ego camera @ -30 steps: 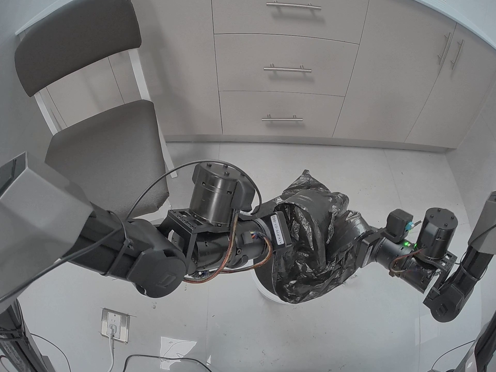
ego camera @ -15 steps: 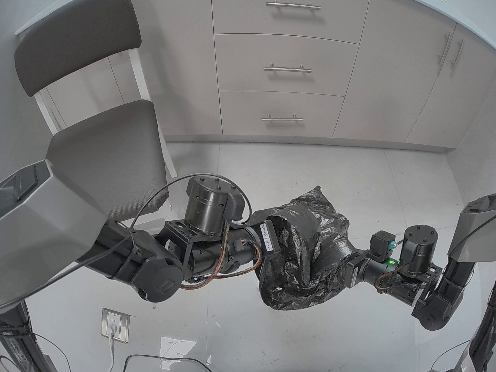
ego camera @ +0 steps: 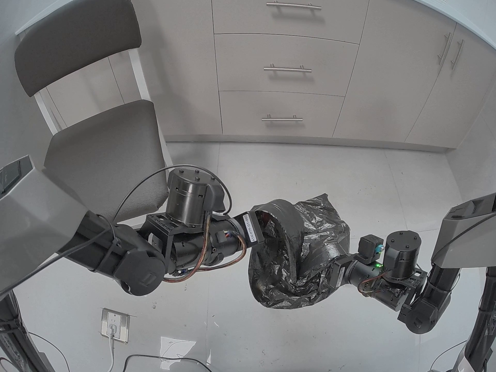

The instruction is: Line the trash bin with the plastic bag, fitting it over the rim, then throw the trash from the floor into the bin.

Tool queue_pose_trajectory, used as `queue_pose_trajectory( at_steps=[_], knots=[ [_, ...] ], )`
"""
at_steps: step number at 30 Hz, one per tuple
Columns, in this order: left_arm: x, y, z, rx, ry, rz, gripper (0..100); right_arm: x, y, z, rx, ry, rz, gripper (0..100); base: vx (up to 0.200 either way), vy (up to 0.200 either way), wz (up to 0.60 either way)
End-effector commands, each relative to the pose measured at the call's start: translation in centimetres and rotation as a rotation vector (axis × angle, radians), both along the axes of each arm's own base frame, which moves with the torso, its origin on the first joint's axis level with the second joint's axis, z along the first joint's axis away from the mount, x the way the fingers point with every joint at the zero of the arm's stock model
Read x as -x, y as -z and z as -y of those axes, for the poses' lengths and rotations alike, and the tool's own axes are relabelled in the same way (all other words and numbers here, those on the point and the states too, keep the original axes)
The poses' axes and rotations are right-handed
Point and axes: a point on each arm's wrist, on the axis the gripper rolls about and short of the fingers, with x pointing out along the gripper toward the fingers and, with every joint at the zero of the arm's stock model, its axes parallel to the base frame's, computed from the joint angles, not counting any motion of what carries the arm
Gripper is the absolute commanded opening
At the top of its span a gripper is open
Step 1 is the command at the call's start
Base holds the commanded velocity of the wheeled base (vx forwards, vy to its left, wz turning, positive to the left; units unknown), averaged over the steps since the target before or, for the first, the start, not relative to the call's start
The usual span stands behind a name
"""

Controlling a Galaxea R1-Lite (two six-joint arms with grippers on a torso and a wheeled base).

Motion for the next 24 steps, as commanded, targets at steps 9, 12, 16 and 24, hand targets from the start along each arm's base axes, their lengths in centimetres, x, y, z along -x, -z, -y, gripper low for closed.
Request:
queue_pose_trajectory(
  at_steps=[9, 12, 16, 24],
  knots=[
    [-1.3, -0.6, -1.4, 0.046, -0.048, 0.05, 0, -3.1, -0.3, -2.8, -0.052, 0.004, 0.11, 0, 0.0, 0.0, 0.0],
    [-1.4, -0.7, -1.4, 0.048, -0.048, 0.055, 0, -3.3, -0.6, -2.9, -0.06, 0.004, 0.124, 0, 0.0, 0.0, 0.0],
    [-1.6, -0.6, -1.6, 0.048, -0.054, 0.055, 0, -3.3, 0.3, -3.0, -0.048, 0.002, 0.101, 0, 0.0, 0.0, 0.0],
    [-2.1, 0.9, -1.5, 0.023, -0.059, 0.024, 0, -3.2, 2.6, -3.6, -0.015, -0.016, 0.042, 0, 0.0, 0.0, 0.0]
  ],
)
